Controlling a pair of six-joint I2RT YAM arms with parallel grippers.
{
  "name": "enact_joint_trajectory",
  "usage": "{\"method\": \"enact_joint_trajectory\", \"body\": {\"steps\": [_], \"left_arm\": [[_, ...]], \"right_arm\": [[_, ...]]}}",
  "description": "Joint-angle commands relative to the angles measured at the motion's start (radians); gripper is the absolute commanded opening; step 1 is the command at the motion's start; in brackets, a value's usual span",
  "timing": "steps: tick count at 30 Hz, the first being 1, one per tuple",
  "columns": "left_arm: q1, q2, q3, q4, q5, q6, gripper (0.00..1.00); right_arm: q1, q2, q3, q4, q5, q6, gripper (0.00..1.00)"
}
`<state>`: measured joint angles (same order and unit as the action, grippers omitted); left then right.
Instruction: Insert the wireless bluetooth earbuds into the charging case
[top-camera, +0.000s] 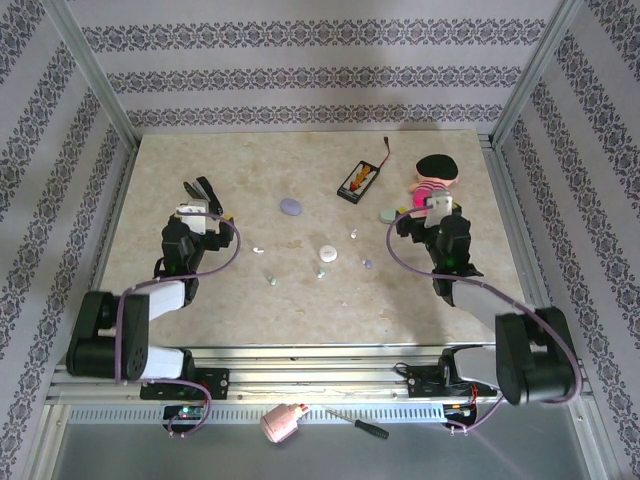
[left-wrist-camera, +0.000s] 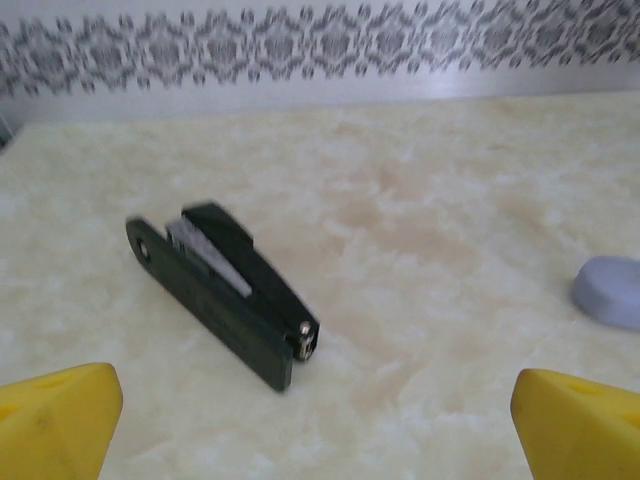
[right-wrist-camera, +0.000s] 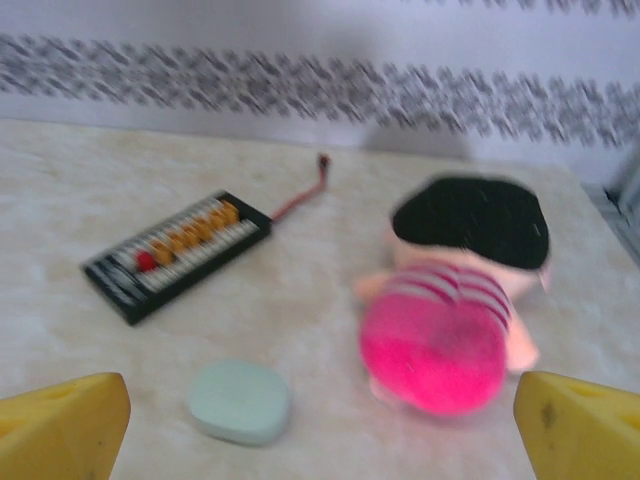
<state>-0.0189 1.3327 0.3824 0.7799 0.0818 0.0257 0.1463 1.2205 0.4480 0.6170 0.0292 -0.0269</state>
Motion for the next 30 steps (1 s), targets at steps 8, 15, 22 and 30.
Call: {"method": "enact_joint_trajectory", "body": {"steps": [8, 15, 22, 30], "left_arm": [[-0.248, -0.273, 0.082, -0.304, -0.055, 0.025, 0.99], [-0.430, -0.306, 0.056, -0.378, 0.016, 0.089, 0.99], [-0.522, -0.374, -0.081, -0.263, 0.032, 0.074, 0.99], [-0.547, -0.338, -0.109, -0.230, 0.020, 0.119, 0.99]], "right_arm": [[0.270, -0.060, 0.315, -0.702, 0.188, 0.156, 0.99], [0.447, 0.131, 0.510, -0.907, 0.159, 0.271, 0.98], [0.518, 0.391, 0.728, -1.103, 0.080, 0.324, 0.98], [0.556, 0.640, 0.946, -1.293, 0.057, 0.343, 0.93]]}}
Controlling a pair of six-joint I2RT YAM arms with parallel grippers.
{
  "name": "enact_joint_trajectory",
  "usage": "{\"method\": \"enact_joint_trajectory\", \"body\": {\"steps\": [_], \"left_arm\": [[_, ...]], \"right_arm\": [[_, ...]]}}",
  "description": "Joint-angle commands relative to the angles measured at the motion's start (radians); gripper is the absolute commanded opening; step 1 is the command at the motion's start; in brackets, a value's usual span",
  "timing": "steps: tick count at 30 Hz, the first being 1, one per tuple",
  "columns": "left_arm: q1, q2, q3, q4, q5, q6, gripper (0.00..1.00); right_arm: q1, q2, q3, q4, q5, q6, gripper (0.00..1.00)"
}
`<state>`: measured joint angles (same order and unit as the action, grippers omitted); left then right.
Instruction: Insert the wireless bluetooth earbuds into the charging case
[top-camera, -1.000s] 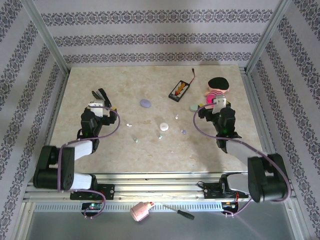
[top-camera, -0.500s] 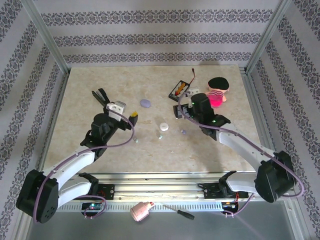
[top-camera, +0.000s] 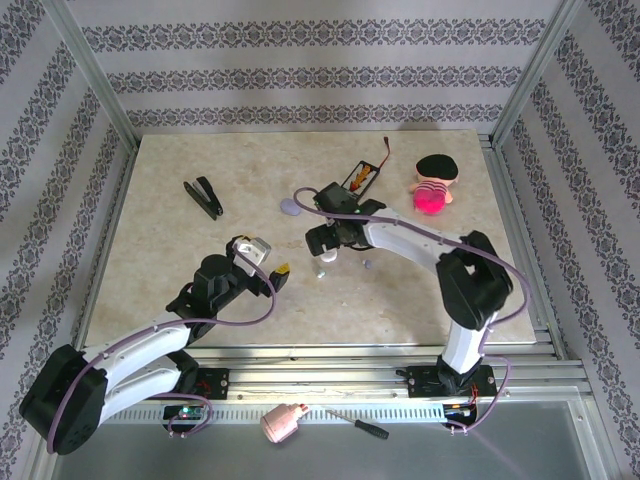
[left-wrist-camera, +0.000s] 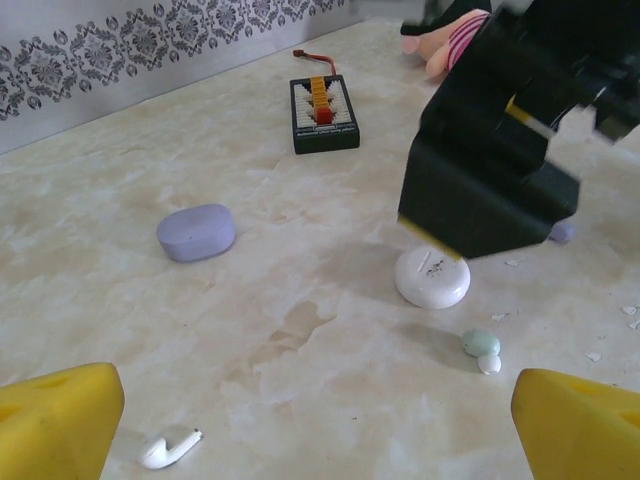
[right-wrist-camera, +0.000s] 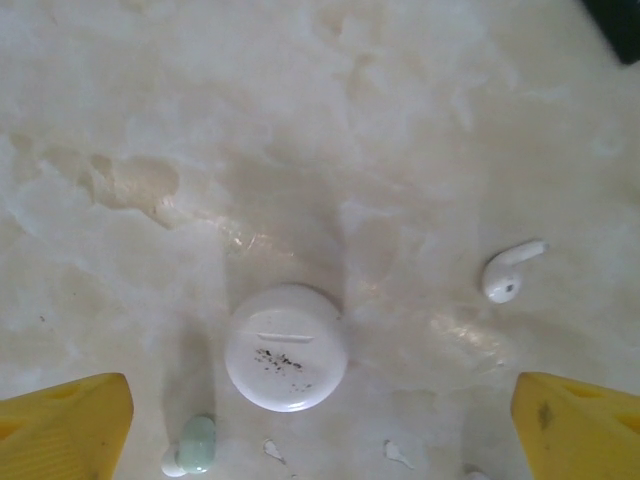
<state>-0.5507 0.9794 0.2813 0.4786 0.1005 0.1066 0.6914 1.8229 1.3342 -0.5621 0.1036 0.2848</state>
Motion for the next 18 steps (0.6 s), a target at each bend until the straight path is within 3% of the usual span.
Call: {"method": "enact_joint_trajectory", "body": {"steps": [1, 9, 18], "left_arm": [[-0.015, 0.025, -0.007, 0.077, 0.006, 0.046, 0.99], [-0.020, 0.064, 0.001, 0.094, 0.017, 0.058, 0.99], [-0.023, 0.075, -0.002, 0.113, 0.013, 0.066, 0.99]], "right_arm": [[0.012, 0.055, 0.072, -0.117, -0.025, 0.037, 0.89], [0.012, 0.172, 0.164, -0.175, -0.036, 0.058, 0.75], [0.010, 0.264, 0.225, -0.202, -0.057, 0.129, 0.67]]}}
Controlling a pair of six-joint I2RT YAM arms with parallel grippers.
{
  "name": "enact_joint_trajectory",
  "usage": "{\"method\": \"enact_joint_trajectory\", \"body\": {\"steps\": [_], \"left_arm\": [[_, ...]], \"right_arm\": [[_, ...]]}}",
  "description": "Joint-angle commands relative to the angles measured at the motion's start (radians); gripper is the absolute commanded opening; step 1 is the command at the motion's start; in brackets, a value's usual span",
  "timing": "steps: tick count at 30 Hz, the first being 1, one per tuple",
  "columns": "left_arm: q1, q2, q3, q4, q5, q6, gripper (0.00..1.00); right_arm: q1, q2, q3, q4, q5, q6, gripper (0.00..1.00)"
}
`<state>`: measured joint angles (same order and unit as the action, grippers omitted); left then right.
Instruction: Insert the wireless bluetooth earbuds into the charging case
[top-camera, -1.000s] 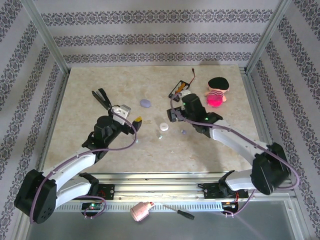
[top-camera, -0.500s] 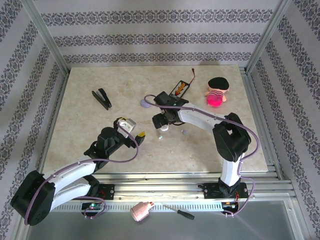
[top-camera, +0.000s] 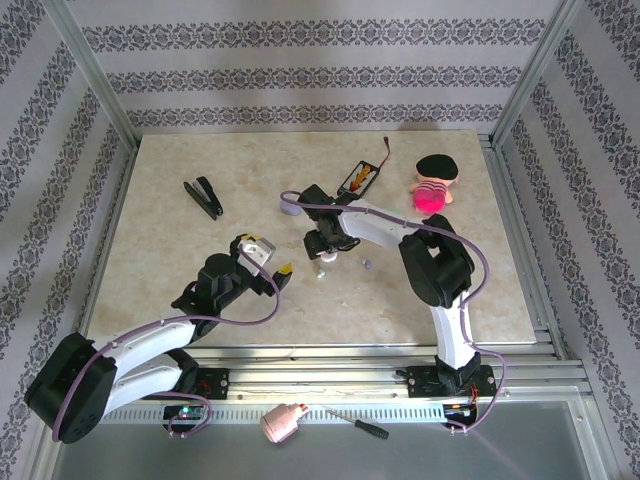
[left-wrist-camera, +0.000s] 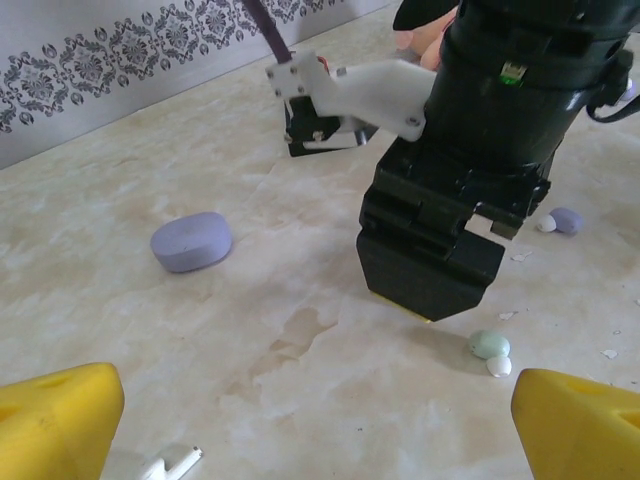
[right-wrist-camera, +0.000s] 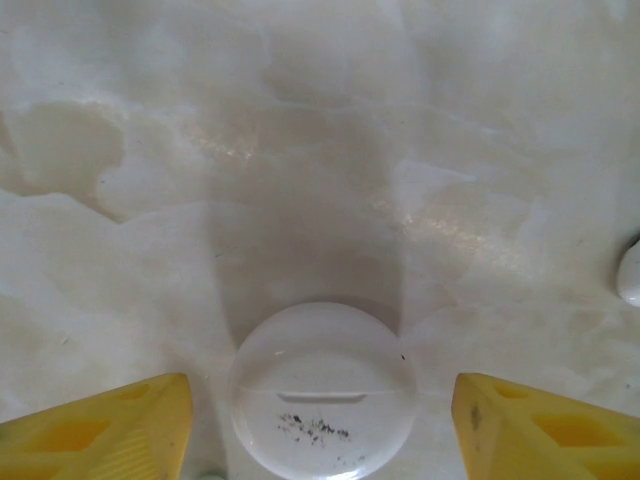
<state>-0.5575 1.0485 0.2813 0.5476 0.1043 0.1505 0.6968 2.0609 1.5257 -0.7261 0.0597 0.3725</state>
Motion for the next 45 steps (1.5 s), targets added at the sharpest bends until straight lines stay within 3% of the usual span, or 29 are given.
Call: {"method": "enact_joint_trajectory", "body": {"steps": [1, 19, 26, 34, 45], "left_arm": [[-0.016, 0.007, -0.003, 0.044, 0.011, 0.022, 0.99], [-0.022, 0.010, 0.013, 0.016, 0.013, 0.024, 0.99], [-0.026, 0.018, 0.028, 0.000, 0.021, -0.001, 0.99], [-0.030, 0.119, 0.115, -0.005, 0.045, -0.210, 0.99], [-0.041, 0.286, 0.156, 0.263, 0.146, -0.519, 1.00]], "right_arm": [[0.005, 0.033, 0.038, -0.038, -0.017, 0.044, 0.66], [-0.002, 0.064, 0.055, -0.046, -0.007, 0.040, 0.45], [-0.024, -0.021, -0.008, 0.015, -0.033, 0.057, 0.47], [-0.051, -0.189, -0.104, 0.153, -0.064, 0.096, 0.49], [-0.079, -0.396, -0.248, 0.366, -0.179, 0.190, 0.48]]}}
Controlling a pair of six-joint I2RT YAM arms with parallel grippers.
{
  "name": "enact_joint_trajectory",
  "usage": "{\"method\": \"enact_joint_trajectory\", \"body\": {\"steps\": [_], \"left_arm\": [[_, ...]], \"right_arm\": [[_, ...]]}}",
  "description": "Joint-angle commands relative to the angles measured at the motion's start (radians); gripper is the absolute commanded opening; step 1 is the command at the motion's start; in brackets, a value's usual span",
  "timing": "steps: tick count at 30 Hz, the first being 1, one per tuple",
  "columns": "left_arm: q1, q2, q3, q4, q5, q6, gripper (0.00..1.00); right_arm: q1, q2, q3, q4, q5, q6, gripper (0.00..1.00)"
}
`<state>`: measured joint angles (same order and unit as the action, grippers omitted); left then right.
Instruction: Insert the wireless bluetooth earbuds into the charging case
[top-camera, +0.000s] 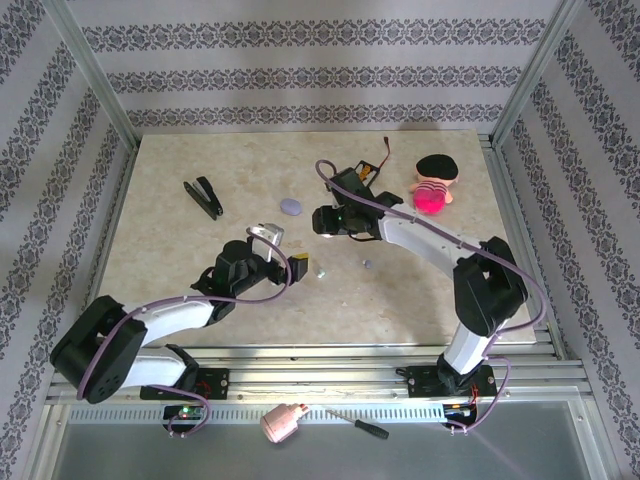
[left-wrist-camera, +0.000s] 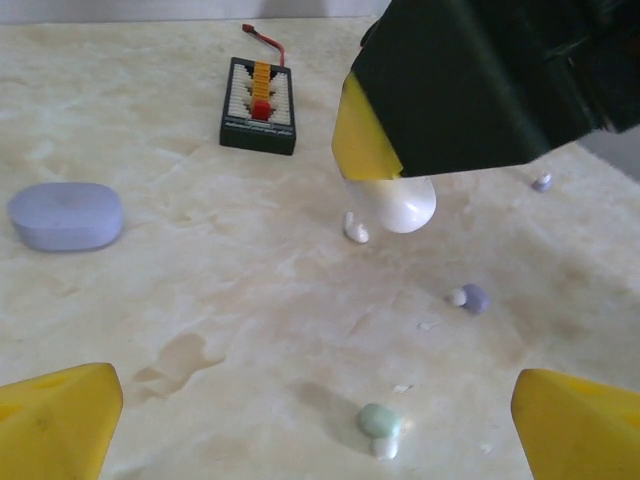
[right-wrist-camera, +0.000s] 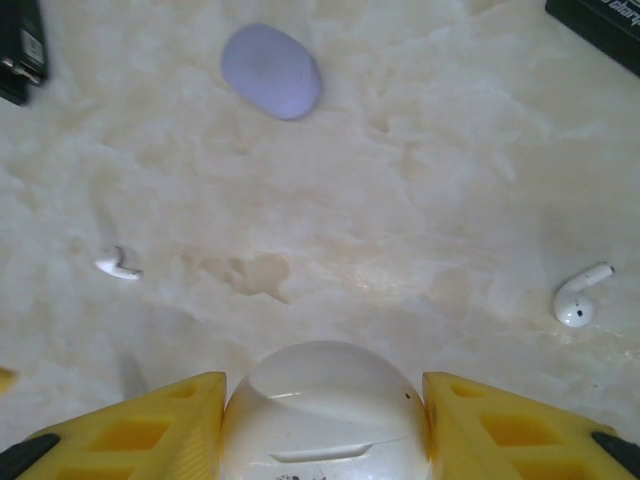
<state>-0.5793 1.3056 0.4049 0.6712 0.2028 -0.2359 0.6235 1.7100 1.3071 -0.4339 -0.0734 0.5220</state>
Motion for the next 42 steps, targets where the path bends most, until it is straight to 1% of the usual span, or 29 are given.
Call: {"method": "enact_joint_trajectory", "body": {"steps": [1, 5, 9, 13, 15, 21, 30, 34, 37, 42], "left_arm": [[-0.019, 0.050, 0.034, 0.179, 0.050, -0.162, 0.99], [-0.022, 0.131, 0.042, 0.355, 0.064, -0.242, 0.88], [-0.026, 0.199, 0.074, 0.413, 0.066, -0.279, 0.82], [-0.029, 0.249, 0.102, 0.478, 0.095, -0.297, 0.72], [-0.030, 0.267, 0.112, 0.490, 0.095, -0.308, 0.66], [-0.030, 0.309, 0.136, 0.519, 0.110, -0.323, 0.54], [-0.030, 0.331, 0.137, 0.560, 0.128, -0.333, 0.24], [-0.030, 0.327, 0.131, 0.564, 0.142, -0.317, 0.17], [-0.030, 0.320, 0.119, 0.570, 0.144, -0.305, 0.15], [-0.028, 0.275, 0.104, 0.531, 0.152, -0.274, 0.14]], "right_arm": [[-0.009, -0.059, -0.040, 0.091, -0.061, 0.049, 0.48], [-0.016, -0.092, -0.069, 0.137, -0.139, 0.082, 0.48], [-0.015, -0.117, -0.089, 0.166, -0.167, 0.096, 0.48], [-0.016, -0.131, -0.110, 0.190, -0.190, 0.113, 0.48], [-0.015, -0.137, -0.120, 0.205, -0.205, 0.123, 0.48], [-0.015, -0.145, -0.144, 0.231, -0.233, 0.138, 0.48], [-0.015, -0.158, -0.157, 0.245, -0.255, 0.144, 0.48], [-0.015, -0.175, -0.157, 0.244, -0.256, 0.134, 0.49], [-0.015, -0.195, -0.163, 0.256, -0.256, 0.120, 0.52], [-0.024, -0.283, -0.184, 0.290, -0.264, 0.060, 0.71]]}}
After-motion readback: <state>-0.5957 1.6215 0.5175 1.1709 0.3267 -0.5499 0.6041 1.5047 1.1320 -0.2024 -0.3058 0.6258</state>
